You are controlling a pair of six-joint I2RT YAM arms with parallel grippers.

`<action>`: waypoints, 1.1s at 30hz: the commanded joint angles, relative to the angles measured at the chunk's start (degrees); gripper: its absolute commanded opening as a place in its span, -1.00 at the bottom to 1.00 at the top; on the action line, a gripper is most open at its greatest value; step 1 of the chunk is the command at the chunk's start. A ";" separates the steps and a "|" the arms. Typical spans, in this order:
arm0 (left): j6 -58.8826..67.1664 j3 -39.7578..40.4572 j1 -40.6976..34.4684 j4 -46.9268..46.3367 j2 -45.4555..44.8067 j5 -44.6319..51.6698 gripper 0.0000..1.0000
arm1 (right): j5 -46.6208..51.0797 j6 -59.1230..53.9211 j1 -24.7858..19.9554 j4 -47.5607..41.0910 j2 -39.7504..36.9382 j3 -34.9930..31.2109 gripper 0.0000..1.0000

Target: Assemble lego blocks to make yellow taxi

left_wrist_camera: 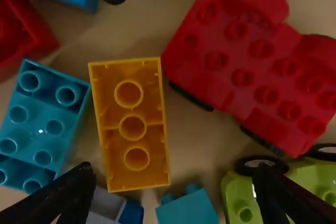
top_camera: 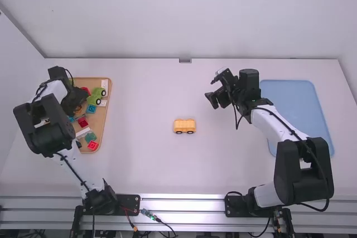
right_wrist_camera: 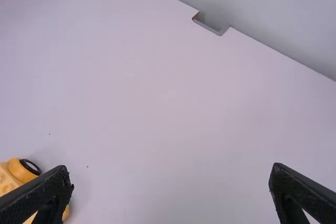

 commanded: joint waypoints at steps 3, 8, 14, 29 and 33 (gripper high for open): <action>-1.38 -0.11 0.74 -0.37 -0.42 -1.42 0.51 | -0.26 0.28 -0.22 -0.11 0.01 1.55 0.98; -0.52 -0.11 0.31 -0.15 -0.42 -3.08 0.60 | -0.11 0.26 -0.11 -0.46 0.01 1.55 0.97; -0.46 -2.03 0.59 1.77 -0.42 -3.30 0.50 | -0.11 0.00 -0.15 -1.18 0.01 1.55 0.98; -0.11 -4.94 0.35 5.90 -0.42 -4.94 0.41 | -0.11 0.04 -0.22 -1.22 0.01 1.55 0.98; 2.08 -5.79 0.31 8.15 -0.42 -4.66 0.39 | -0.11 0.09 -0.13 -1.18 0.01 1.55 0.98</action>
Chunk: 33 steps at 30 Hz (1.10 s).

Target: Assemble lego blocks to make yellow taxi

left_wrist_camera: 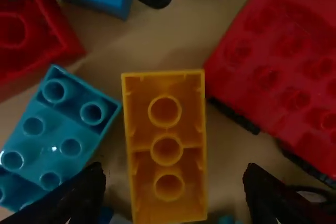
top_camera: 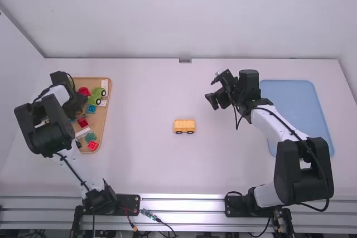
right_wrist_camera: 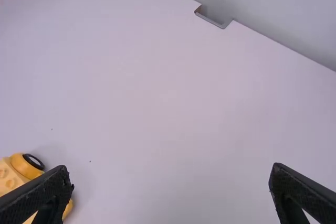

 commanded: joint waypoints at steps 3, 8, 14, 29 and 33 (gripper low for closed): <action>2.62 -1.27 0.00 1.60 -0.42 -0.37 0.39 | -0.07 0.26 -0.24 0.07 0.03 1.55 0.97; 2.23 -2.21 0.15 2.64 -0.42 -0.37 0.38 | -0.09 0.28 -0.22 0.07 0.03 1.55 0.98; 2.25 -2.21 0.37 2.23 -0.42 -0.39 0.37 | -0.09 0.24 -0.20 0.04 0.03 1.55 0.98; 2.86 -2.21 0.07 2.56 -0.42 -1.03 0.10 | -0.09 0.26 -0.20 -0.20 0.03 1.55 0.98; 2.91 -2.21 0.07 2.45 -0.42 -1.03 0.05 | -0.07 0.24 -0.20 -0.26 0.03 1.55 0.98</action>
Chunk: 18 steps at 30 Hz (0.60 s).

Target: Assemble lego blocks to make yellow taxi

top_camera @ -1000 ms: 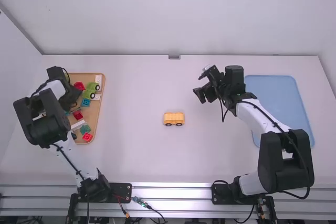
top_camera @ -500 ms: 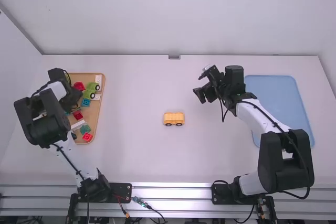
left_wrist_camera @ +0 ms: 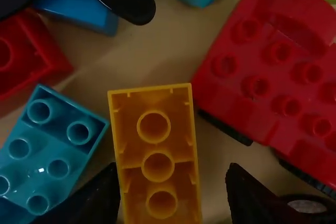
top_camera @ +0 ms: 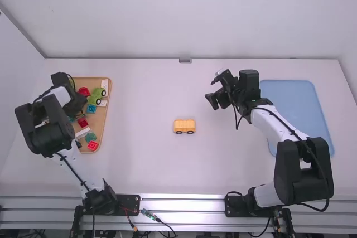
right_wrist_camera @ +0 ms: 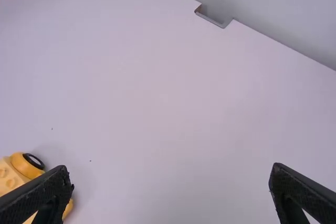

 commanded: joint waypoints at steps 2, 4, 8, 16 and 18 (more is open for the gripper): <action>0.39 -0.55 0.04 -0.44 -0.42 -0.87 0.11 | -0.15 -0.09 -0.22 -0.20 0.03 1.55 0.97; 0.44 -0.55 0.04 -0.44 -0.42 -0.87 0.16 | -0.11 -0.09 -0.22 -0.22 0.03 1.55 0.98; 0.46 -0.72 0.07 -0.46 -0.42 -0.85 0.30 | -0.13 -0.07 -0.22 -0.22 0.03 1.55 0.97; 0.81 -2.47 0.09 2.45 -0.42 -0.63 0.26 | -0.11 -0.09 -0.22 -0.20 0.03 1.55 0.98; 0.79 -2.32 0.24 2.32 -0.42 -0.66 0.25 | -0.13 -0.07 -0.22 -0.20 0.03 1.55 0.98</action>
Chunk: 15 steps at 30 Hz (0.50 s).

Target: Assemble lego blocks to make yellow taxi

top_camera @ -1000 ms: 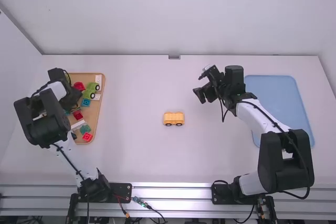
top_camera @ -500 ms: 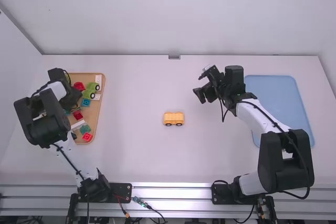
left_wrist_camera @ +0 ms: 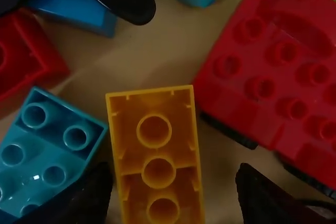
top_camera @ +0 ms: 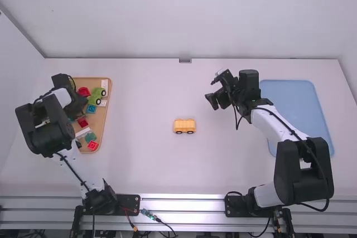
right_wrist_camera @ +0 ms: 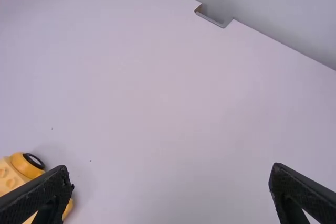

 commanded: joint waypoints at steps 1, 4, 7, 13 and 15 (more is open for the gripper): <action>0.33 -0.74 0.35 -0.24 -0.40 -0.33 0.22 | -0.09 0.07 -0.22 -0.17 0.01 1.55 0.98; -1.29 -1.05 0.33 -0.26 -0.40 -1.31 0.12 | -0.11 0.07 -0.20 -0.15 0.01 1.55 0.98; -3.69 -2.05 0.37 0.68 -0.40 -3.37 0.07 | -0.11 0.11 -0.20 -0.20 0.01 1.55 0.97; -3.26 -4.35 0.39 3.80 -0.40 -3.28 -0.13 | -0.11 0.07 -0.22 -0.15 0.01 1.55 0.98; -3.28 -4.33 0.37 3.72 -0.40 -3.26 -0.16 | -0.07 0.11 -0.22 -0.13 0.01 1.55 0.98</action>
